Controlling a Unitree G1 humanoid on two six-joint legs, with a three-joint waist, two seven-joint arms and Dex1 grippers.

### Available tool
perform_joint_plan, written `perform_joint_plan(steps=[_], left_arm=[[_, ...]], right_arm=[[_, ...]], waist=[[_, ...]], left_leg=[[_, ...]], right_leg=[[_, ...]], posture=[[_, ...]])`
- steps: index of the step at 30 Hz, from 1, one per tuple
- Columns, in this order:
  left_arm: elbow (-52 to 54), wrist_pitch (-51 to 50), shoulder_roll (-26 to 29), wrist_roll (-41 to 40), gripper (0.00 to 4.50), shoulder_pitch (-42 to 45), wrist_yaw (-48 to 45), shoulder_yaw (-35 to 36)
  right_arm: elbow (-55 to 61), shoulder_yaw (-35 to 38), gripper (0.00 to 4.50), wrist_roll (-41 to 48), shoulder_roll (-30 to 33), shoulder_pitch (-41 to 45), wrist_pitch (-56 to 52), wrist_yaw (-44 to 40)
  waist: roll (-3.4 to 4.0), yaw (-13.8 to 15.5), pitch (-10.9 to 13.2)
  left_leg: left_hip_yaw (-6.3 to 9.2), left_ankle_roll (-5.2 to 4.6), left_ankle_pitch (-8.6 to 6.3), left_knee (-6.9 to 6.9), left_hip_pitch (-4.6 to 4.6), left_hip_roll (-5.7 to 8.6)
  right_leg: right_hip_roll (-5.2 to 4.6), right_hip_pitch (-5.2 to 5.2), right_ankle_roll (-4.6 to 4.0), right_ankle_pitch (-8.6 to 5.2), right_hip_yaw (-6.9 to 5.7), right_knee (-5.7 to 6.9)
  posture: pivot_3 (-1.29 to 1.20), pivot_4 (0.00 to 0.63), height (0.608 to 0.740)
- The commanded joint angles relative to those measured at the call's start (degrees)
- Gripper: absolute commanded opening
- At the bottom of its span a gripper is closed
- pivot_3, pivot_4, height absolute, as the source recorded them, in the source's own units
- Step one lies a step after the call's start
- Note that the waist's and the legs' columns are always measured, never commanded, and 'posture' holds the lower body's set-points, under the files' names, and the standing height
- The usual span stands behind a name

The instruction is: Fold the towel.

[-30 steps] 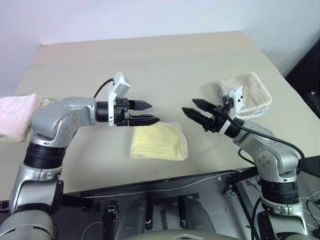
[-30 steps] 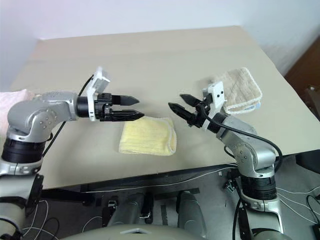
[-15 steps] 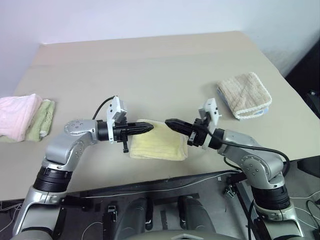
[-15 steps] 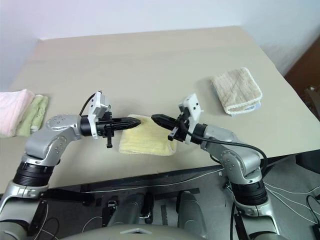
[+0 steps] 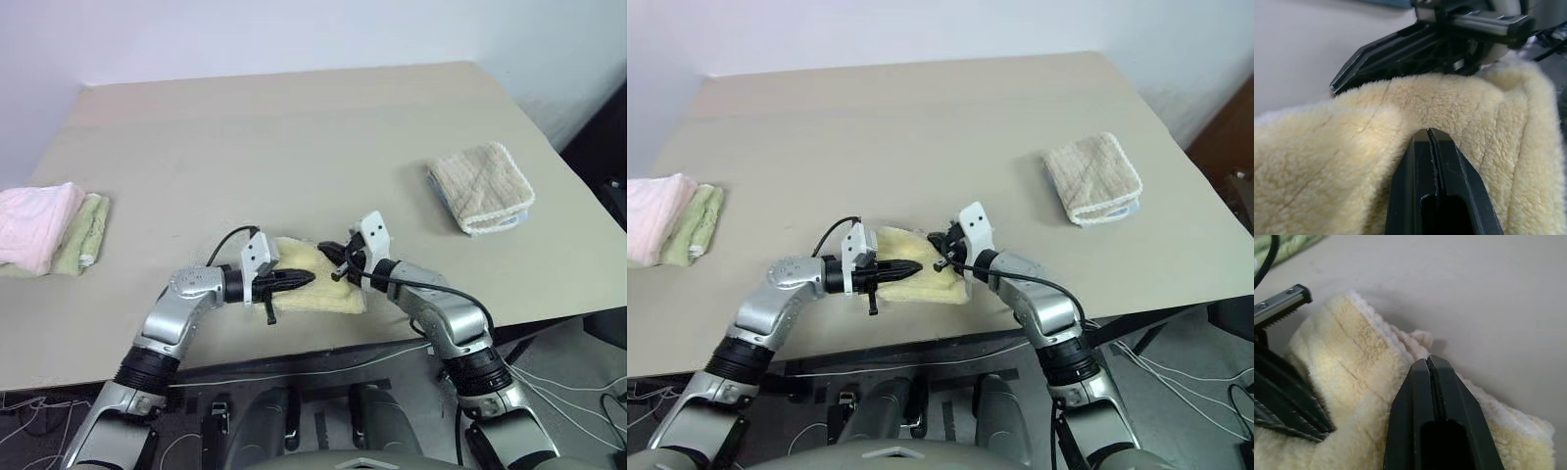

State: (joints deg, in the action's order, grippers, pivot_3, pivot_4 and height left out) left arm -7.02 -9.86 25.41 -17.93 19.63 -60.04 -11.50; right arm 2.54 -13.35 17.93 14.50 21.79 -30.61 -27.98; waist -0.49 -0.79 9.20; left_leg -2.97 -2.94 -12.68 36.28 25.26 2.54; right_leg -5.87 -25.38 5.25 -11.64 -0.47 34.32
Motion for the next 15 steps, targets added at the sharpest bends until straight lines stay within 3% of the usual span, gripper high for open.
perform_joint_plan(steps=[1, 8, 13, 15], left_arm=[[-2.8, 3.2, -2.1, 0.9, 0.02, -0.6, 2.0, 1.4], [-1.7, 4.2, 0.4, 1.2, 0.02, -3.2, -0.3, 2.1], [10.7, -7.0, 7.0, -7.0, 0.0, -7.5, -1.8, 7.6], [16.2, -10.4, 10.0, -8.9, 0.39, -9.3, -1.5, 9.1]], right_arm=[[-3.0, -2.0, 0.0, -3.4, -0.4, -0.3, 3.2, -1.1], [-7.3, 1.1, 0.0, -4.1, -0.7, 2.2, 5.3, -2.3], [2.9, 8.2, 1.19, 7.7, 3.2, 3.6, -3.7, -9.6], [4.8, 10.8, 1.93, 11.1, 5.6, 5.0, -8.0, -11.2]], waist=[[0.0, 0.0, 0.0], [-0.01, -0.3, 0.0], [0.0, -0.3, 0.0], [0.03, -0.3, 0.0]], left_leg=[[0.0, 0.0, 0.0, 0.0, -0.07, 0.0], [0.02, 0.0, -0.03, -0.12, -1.08, -0.01], [0.03, 0.0, -0.03, -0.14, -0.88, -0.05], [0.03, 0.0, -0.03, -0.17, -0.76, -0.05]], right_leg=[[0.0, 0.06, 0.0, 0.0, 0.0, 0.0], [0.0, 1.01, -0.02, -0.02, 0.01, -0.07], [0.02, 0.78, -0.01, -0.02, 0.02, -0.05], [0.02, 0.68, -0.02, -0.03, 0.03, -0.08]], posture=[[0.0, 0.15, 0.74], [0.0, 0.15, 0.74], [0.0, 0.15, 0.74], [0.0, 0.15, 0.74]])
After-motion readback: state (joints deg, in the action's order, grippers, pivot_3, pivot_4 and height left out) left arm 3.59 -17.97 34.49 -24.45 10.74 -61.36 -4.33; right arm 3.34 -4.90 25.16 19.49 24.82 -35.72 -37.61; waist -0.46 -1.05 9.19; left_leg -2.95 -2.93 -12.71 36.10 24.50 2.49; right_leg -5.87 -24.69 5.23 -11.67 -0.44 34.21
